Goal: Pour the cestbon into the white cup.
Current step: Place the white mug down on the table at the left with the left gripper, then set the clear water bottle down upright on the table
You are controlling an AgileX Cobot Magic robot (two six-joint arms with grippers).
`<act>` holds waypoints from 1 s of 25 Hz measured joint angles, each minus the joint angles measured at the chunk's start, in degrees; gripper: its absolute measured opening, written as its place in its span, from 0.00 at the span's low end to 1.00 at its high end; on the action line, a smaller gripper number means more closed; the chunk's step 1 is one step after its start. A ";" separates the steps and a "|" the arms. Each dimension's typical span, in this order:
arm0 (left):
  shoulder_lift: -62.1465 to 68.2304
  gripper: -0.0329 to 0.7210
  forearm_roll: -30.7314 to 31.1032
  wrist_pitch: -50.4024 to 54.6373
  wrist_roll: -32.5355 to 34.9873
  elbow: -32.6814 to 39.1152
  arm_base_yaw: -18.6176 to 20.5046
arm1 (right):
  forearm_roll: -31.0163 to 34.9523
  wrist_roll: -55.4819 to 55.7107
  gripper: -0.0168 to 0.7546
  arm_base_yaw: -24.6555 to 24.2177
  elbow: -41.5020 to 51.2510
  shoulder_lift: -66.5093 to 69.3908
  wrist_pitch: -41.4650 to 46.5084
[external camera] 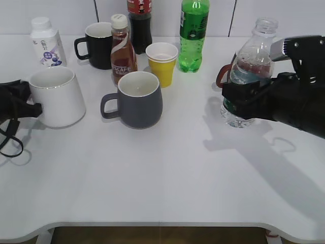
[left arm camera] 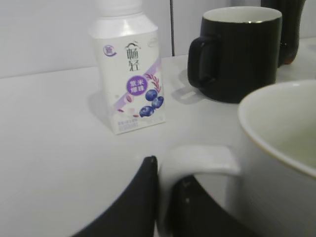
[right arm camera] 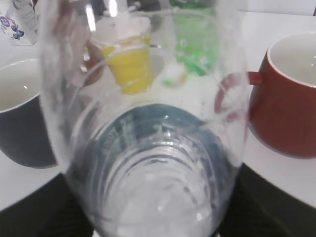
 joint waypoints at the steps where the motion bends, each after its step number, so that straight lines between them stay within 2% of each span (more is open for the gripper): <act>1: 0.00 0.09 0.35 -0.42 -0.07 0.53 0.00 | 0.00 0.04 0.61 0.00 0.00 0.00 0.00; 11: -0.78 0.28 0.92 -2.30 -0.80 5.87 0.00 | -0.05 0.07 0.61 0.00 0.00 0.00 -0.12; 16: -3.64 0.31 0.92 -2.16 -0.80 9.32 0.00 | 1.31 -1.63 0.61 0.00 0.00 0.30 -0.29; 20: -6.71 0.33 0.92 -2.16 -0.85 12.24 0.00 | 6.66 -7.09 0.61 0.00 0.00 4.29 -1.94; 25: -11.12 0.35 0.92 -2.09 -0.85 15.83 0.00 | 7.18 -8.91 0.61 0.00 0.20 12.36 -10.20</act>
